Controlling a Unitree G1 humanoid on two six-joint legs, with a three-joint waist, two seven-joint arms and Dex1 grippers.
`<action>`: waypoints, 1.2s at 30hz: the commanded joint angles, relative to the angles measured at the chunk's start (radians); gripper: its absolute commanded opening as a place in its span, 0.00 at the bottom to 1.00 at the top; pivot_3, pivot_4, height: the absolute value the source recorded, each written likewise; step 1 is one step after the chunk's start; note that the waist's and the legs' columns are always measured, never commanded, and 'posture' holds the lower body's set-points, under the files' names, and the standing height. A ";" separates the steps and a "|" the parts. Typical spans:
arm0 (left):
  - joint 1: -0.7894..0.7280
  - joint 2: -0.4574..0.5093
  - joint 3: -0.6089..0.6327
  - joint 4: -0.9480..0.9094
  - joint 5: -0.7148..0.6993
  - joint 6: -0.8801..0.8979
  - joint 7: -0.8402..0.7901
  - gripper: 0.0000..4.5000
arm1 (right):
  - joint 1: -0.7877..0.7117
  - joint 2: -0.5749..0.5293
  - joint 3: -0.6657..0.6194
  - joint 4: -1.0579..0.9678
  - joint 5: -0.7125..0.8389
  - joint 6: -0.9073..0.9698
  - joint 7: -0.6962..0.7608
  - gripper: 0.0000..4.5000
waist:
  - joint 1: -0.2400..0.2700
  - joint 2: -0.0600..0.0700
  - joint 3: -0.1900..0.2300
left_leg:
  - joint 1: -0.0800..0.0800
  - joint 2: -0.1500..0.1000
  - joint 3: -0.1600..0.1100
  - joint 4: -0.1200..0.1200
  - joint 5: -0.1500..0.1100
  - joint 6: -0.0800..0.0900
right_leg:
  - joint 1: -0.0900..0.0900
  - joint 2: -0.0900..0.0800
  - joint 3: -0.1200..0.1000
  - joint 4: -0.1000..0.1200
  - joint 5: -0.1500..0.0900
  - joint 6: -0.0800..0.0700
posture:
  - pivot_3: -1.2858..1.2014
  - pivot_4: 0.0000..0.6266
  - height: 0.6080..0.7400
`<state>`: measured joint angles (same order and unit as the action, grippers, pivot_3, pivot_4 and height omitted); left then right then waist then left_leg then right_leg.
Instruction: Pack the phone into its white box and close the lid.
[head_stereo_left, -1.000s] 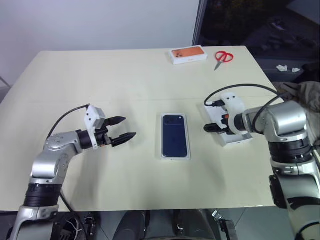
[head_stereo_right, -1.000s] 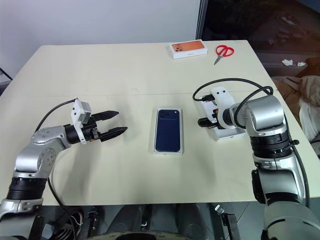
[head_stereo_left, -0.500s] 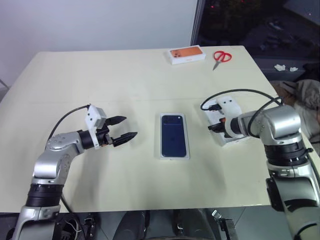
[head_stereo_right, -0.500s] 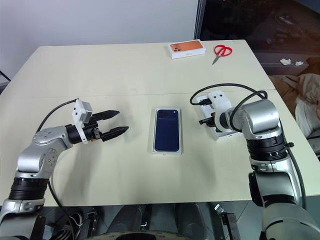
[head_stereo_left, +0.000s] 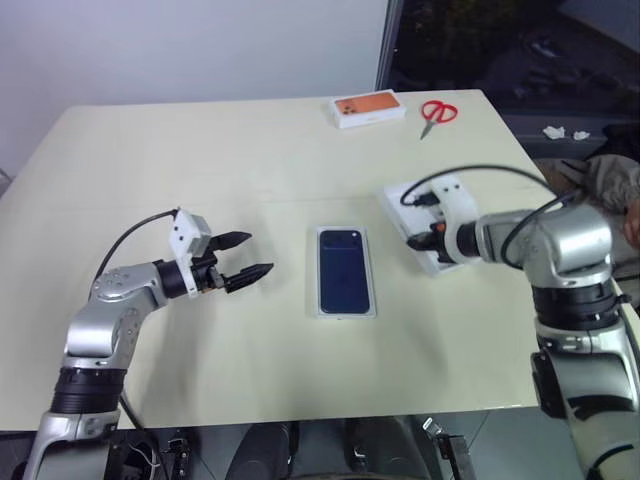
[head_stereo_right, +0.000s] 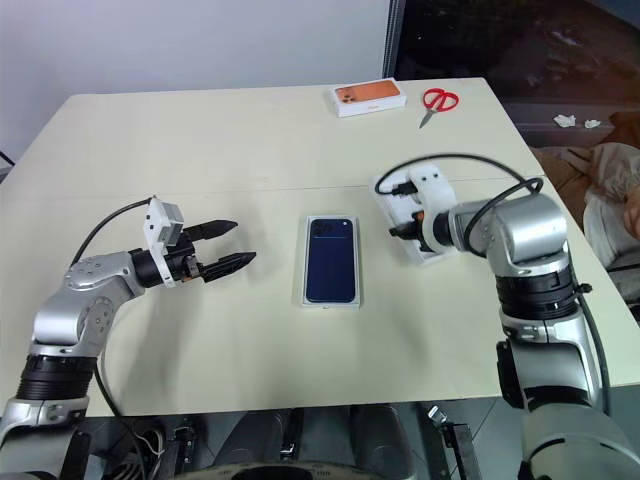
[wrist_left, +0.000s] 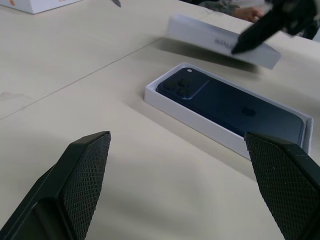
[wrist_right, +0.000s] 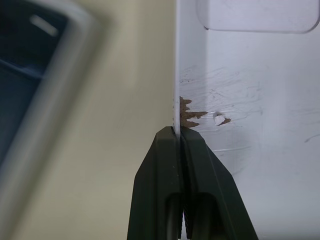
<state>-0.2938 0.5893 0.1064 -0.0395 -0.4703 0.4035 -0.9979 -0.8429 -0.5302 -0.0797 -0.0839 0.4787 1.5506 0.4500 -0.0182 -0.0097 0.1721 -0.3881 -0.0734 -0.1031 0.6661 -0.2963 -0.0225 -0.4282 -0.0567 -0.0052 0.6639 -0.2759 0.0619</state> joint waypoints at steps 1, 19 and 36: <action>-0.026 0.014 0.028 0.000 -0.013 -0.023 -0.003 1.00 | -0.128 0.161 -0.290 0.019 0.057 0.041 -0.032 0.01 | -0.001 0.000 0.000 | 0.000 0.000 0.000 0.000 0.000 0.000 | -0.001 0.000 0.000 0.001 0.000 0.000 | 0.52 0.24 1.00; -0.047 0.028 0.113 0.016 -0.074 0.015 0.039 1.00 | 0.041 0.685 -0.735 0.030 0.842 0.064 -0.411 0.01 | -0.002 0.001 0.000 | 0.000 0.001 0.000 -0.002 0.002 -0.003 | -0.003 0.001 0.001 0.004 0.001 -0.001 | 0.52 0.24 1.00; -0.023 -0.003 0.092 -0.051 -0.104 0.037 0.066 1.00 | 0.434 0.527 -0.136 0.028 1.493 -0.399 -0.821 0.01 | -0.018 0.001 0.000 | 0.001 0.001 0.003 -0.002 0.002 0.001 | -0.001 0.001 0.002 0.001 0.001 0.000 | 0.52 0.24 1.00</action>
<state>-0.3163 0.5847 0.1949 -0.0519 -0.5637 0.4476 -0.9334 -0.3944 -0.0055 -0.2350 -0.0341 1.9376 1.1843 -0.3788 -0.0359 -0.0082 0.1723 -0.3869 -0.0724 -0.0994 0.6643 -0.2939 -0.0209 -0.4287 -0.0561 -0.0028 0.6652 -0.2747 0.0620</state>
